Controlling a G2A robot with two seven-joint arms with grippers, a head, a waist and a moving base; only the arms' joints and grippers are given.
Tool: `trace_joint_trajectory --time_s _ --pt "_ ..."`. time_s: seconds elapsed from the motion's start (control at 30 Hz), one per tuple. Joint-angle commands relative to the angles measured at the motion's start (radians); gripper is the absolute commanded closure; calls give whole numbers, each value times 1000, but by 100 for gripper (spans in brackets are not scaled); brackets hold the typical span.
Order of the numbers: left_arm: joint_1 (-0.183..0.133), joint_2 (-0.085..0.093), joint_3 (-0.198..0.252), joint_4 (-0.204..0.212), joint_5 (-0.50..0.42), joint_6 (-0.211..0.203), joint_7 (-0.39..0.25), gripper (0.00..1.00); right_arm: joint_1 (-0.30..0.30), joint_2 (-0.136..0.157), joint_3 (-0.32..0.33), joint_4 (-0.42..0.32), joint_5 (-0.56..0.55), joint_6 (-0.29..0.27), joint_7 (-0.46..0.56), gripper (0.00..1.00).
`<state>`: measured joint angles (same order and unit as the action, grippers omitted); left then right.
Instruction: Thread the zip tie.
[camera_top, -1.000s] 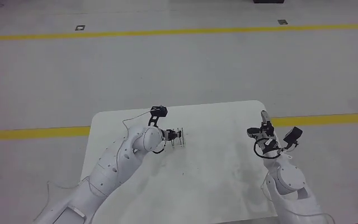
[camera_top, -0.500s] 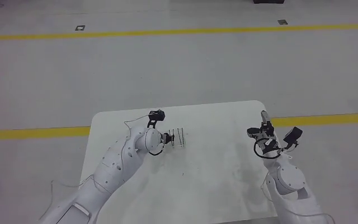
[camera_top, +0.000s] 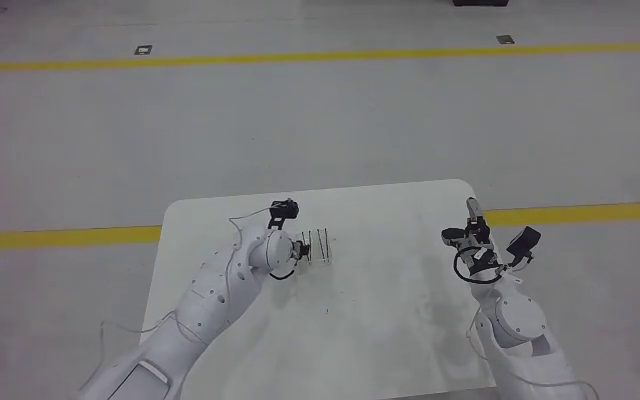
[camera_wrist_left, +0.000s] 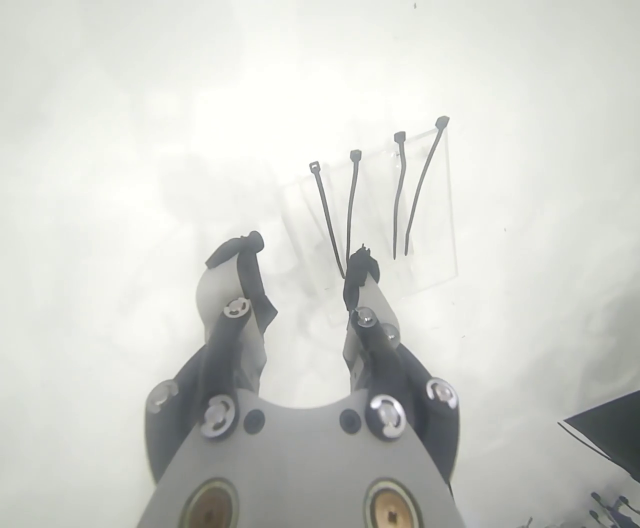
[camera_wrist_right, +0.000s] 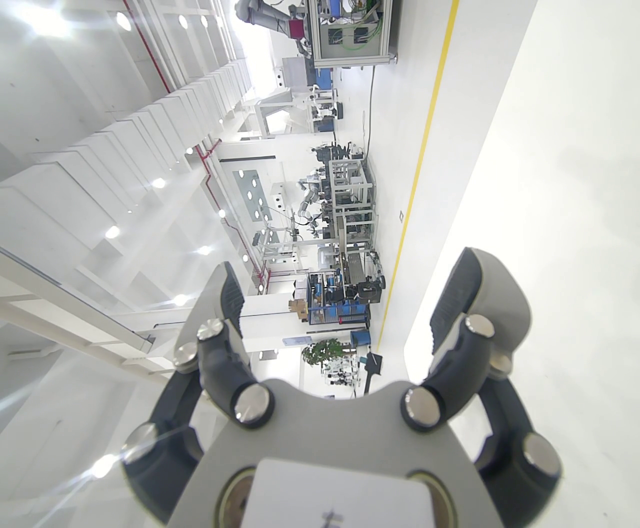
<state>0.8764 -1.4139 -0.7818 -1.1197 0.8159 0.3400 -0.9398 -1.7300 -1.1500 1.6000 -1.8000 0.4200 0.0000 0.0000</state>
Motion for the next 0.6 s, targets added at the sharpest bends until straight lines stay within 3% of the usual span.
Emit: trace_joint_trajectory --time_s 0.0,0.5,0.57 --pt "-3 -6 4 8 8 0 -2 72 0 0 0 0 0 0 0 0" --pt "-19 -40 15 56 30 0 -14 85 0 0 0 0 0 0 0 0" --pt "-21 -43 16 63 34 0 -16 91 0 0 0 0 0 0 0 0"
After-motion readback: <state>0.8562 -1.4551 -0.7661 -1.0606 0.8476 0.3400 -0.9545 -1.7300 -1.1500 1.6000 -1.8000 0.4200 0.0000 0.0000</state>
